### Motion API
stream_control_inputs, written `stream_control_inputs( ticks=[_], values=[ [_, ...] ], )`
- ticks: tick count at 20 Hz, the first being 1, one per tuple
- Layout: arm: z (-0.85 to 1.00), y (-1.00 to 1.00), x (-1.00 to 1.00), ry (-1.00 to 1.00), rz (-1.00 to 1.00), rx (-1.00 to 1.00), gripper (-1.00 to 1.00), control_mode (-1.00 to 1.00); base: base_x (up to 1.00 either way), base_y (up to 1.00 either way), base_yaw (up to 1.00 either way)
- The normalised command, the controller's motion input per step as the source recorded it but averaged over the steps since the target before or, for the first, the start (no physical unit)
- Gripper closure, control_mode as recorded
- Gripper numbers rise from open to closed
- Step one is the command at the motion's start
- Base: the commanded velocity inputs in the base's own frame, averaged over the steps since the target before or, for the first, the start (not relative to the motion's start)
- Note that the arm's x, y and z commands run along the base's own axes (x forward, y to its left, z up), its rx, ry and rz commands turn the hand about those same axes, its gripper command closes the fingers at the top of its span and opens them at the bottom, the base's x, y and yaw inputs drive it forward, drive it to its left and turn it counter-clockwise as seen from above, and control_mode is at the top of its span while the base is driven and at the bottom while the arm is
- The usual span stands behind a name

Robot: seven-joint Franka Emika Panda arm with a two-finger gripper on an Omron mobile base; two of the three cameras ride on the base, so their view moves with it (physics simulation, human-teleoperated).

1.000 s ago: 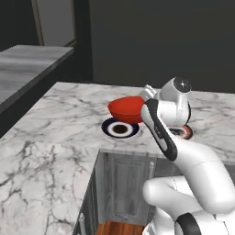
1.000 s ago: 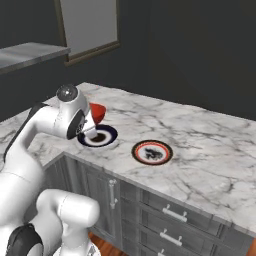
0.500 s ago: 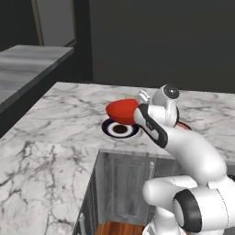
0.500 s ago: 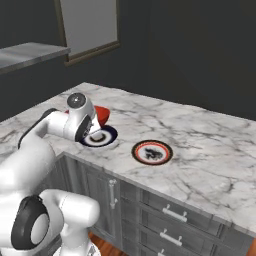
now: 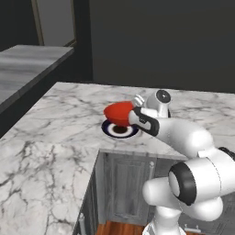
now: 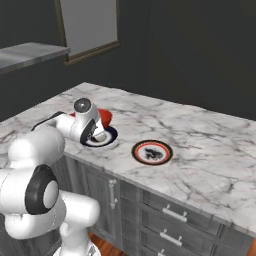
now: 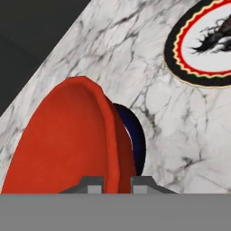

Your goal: Move the bowls from the cabinet to the plates on the dining table.

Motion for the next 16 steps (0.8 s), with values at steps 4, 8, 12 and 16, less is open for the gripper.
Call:
stream_control_inputs(
  ticks=[4,8,12,16],
  values=[
    [-0.22,0.0,0.28,0.0,0.0,0.0,1.0,-1.0,0.0,0.0,0.0],
    [-0.27,0.0,0.28,0.0,0.0,0.0,1.0,-1.0,0.0,0.0,0.0],
    [-0.27,0.02,0.25,0.0,0.0,0.0,1.0,-1.0,0.0,0.0,0.0],
    [-0.23,0.0,0.17,0.0,0.0,0.0,1.0,-1.0,0.0,0.0,0.0]
  ],
)
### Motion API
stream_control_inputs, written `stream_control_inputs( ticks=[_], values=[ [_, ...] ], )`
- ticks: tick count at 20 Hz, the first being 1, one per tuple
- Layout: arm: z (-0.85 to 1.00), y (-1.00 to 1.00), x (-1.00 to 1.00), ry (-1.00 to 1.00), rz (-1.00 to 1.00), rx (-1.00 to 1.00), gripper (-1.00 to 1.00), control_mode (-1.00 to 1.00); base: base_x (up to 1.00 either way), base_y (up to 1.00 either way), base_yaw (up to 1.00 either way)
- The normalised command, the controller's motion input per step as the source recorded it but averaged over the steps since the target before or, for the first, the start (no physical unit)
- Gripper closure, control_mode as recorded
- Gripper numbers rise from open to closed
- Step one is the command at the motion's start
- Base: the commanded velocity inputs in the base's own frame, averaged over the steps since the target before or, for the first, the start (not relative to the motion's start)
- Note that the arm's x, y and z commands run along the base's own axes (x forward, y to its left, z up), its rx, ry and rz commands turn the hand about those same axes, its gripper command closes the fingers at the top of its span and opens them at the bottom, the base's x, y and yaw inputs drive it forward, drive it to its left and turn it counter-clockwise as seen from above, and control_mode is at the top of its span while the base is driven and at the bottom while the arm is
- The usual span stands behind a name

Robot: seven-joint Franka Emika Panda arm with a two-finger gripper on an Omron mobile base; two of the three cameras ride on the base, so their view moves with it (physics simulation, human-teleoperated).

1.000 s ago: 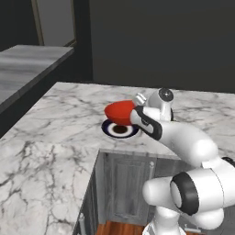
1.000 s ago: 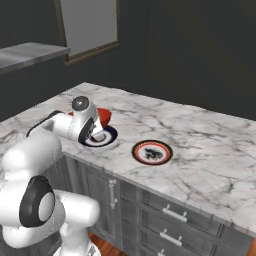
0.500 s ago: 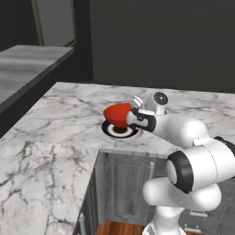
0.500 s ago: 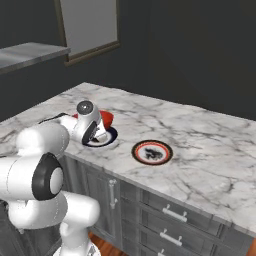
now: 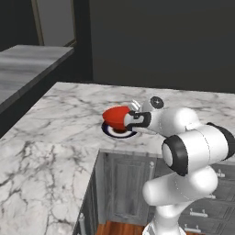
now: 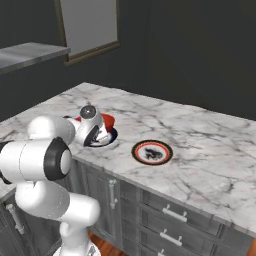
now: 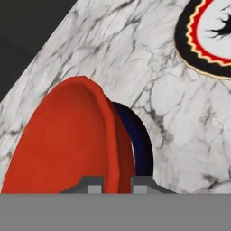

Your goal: Move the bowls from the cabinet to the plates on the dining table.

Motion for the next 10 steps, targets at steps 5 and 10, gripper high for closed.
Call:
stream_control_inputs(
  ticks=[5,10],
  values=[
    [-0.23,0.0,0.13,0.0,0.0,0.0,1.0,-1.0,0.0,0.0,0.0],
    [-0.23,0.0,0.09,0.0,0.0,0.0,1.0,-1.0,0.0,0.0,0.0]
  ],
)
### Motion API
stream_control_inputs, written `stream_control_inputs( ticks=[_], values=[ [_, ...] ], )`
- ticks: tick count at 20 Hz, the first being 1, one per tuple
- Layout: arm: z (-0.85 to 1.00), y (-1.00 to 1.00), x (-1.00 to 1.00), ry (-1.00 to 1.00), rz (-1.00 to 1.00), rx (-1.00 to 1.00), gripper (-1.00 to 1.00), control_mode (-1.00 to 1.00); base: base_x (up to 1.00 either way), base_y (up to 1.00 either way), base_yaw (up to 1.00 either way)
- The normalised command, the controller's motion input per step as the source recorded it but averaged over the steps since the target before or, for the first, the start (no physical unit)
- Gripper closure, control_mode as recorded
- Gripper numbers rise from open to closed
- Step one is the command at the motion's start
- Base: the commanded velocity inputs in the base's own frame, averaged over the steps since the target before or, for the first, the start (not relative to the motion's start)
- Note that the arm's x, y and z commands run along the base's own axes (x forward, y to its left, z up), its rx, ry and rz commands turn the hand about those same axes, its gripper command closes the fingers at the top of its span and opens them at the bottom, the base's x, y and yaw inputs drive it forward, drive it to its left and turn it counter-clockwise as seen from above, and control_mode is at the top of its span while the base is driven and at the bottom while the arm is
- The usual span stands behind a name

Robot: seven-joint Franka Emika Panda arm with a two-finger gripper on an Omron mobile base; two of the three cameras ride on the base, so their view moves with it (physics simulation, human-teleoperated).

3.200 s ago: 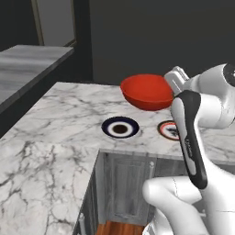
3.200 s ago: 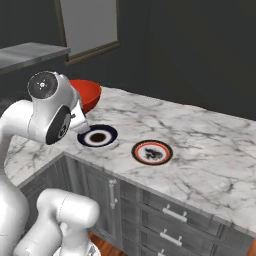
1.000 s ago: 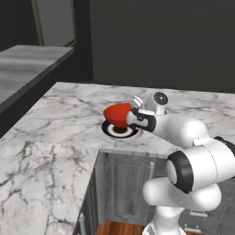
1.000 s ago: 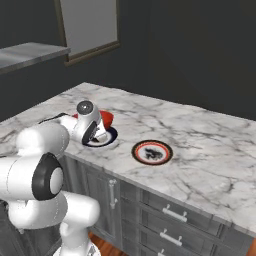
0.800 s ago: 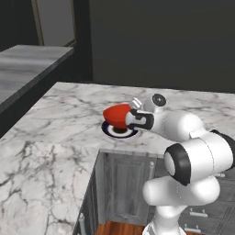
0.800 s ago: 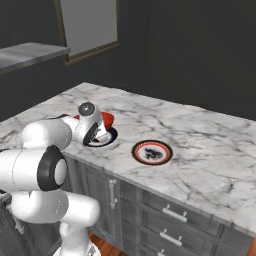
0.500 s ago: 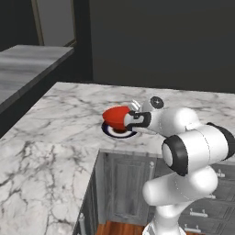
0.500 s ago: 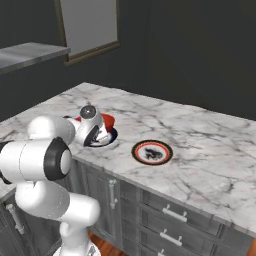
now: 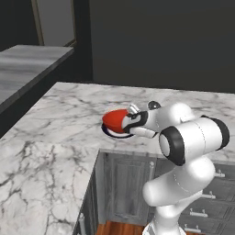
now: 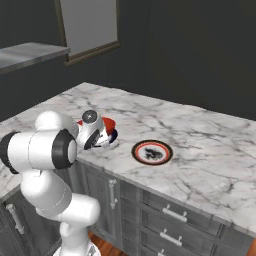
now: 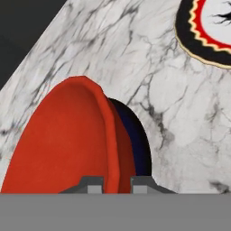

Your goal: Move the bowls from the cabinet to the plates on the dining table.

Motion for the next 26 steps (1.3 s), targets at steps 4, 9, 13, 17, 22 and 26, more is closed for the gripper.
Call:
stream_control_inputs(
  ticks=[4,9,13,17,22,26],
  values=[
    [-0.19,0.0,0.1,0.0,0.0,0.0,1.0,-1.0,0.0,0.0,0.0],
    [-0.16,0.0,0.13,-0.01,0.0,-0.01,1.0,-1.0,0.0,0.0,0.0],
    [-0.16,0.01,0.18,-0.03,0.0,-0.01,1.0,-1.0,0.0,0.0,0.0],
    [-0.16,0.01,0.22,-0.05,0.0,0.0,1.0,-1.0,0.0,0.0,0.0],
    [-0.21,0.0,0.23,-0.03,-0.01,0.0,1.0,-1.0,0.0,0.0,0.0],
    [-0.35,-0.01,0.19,0.0,0.0,0.0,1.0,-1.0,0.0,0.0,0.0]
  ],
)
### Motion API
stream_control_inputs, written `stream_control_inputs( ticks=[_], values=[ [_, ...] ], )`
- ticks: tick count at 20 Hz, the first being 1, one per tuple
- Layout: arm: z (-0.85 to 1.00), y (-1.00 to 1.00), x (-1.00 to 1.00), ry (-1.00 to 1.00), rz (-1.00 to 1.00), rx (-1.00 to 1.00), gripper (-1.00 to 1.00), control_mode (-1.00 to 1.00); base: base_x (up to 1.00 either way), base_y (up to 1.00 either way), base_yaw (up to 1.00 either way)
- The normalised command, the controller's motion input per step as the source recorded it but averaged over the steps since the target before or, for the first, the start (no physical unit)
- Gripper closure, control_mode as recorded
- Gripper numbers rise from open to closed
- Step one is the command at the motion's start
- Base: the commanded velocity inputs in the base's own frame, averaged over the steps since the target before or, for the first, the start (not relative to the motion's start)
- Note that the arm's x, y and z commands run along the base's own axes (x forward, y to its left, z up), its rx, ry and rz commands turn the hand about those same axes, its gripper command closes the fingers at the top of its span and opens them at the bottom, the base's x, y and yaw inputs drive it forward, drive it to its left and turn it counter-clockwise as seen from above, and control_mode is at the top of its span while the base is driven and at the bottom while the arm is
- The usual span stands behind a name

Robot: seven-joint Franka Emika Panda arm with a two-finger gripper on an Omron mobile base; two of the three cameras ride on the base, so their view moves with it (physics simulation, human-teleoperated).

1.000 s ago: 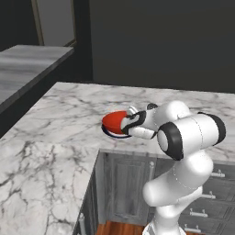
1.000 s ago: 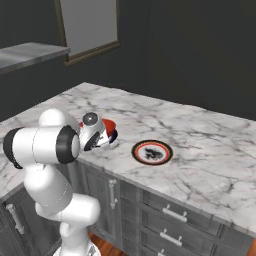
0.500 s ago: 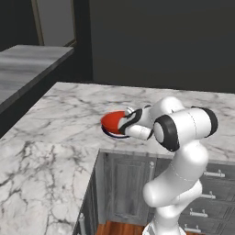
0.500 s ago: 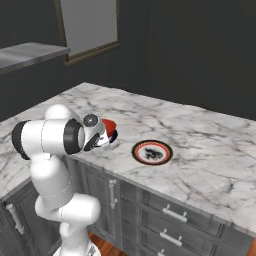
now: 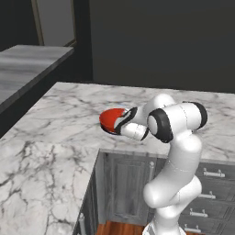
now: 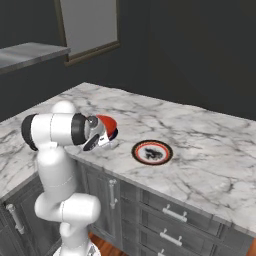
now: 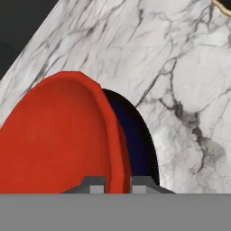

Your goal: Move the bowls from the cabinet to the plates on the dining table.

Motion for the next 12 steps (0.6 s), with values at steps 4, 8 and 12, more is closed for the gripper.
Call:
stream_control_inputs(
  ticks=[4,8,12],
  values=[
    [-0.35,-0.02,0.05,0.03,0.0,0.0,-1.0,-1.0,0.0,0.0,0.0],
    [0.0,-0.04,0.01,0.03,-0.01,0.0,-1.0,-1.0,0.0,0.0,0.0],
    [0.3,-0.09,0.0,0.02,-0.02,0.0,-1.0,-1.0,0.0,0.0,0.0]
  ],
)
